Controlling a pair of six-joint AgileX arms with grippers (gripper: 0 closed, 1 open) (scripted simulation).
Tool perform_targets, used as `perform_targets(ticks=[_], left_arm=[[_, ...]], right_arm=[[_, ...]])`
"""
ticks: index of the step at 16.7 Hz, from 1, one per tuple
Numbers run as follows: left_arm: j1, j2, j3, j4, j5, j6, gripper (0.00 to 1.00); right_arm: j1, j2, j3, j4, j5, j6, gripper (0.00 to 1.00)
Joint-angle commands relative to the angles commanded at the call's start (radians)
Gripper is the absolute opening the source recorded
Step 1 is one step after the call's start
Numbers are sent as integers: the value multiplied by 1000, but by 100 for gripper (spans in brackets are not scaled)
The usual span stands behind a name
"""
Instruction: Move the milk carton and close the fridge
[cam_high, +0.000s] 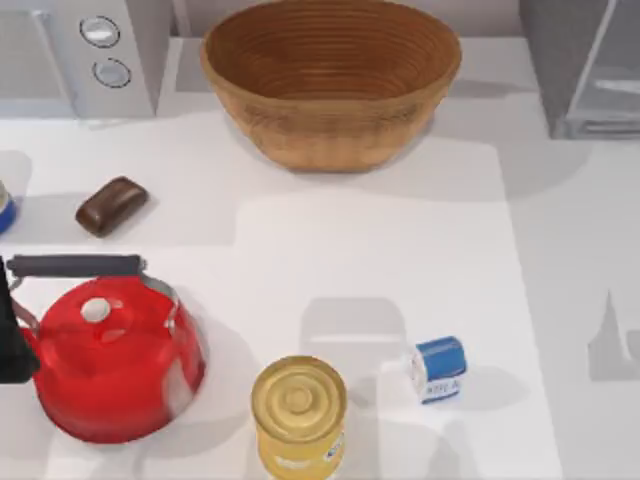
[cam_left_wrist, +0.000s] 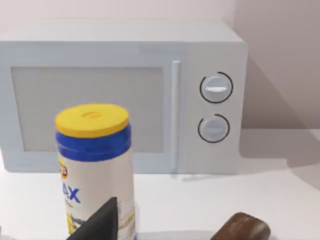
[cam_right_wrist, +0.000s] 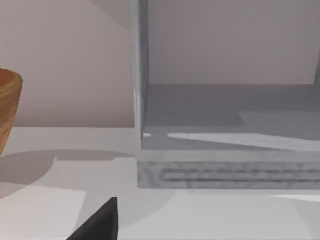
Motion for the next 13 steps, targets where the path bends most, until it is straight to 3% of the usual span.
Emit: perform_targets(ticks=[5,13], left_arm=[[0,0,0,0,0,0,100],[0,0,0,0,0,0,100]], right_arm=[[57,60,2,59,65,-1,100],[411,353,10,334,435,7,100]])
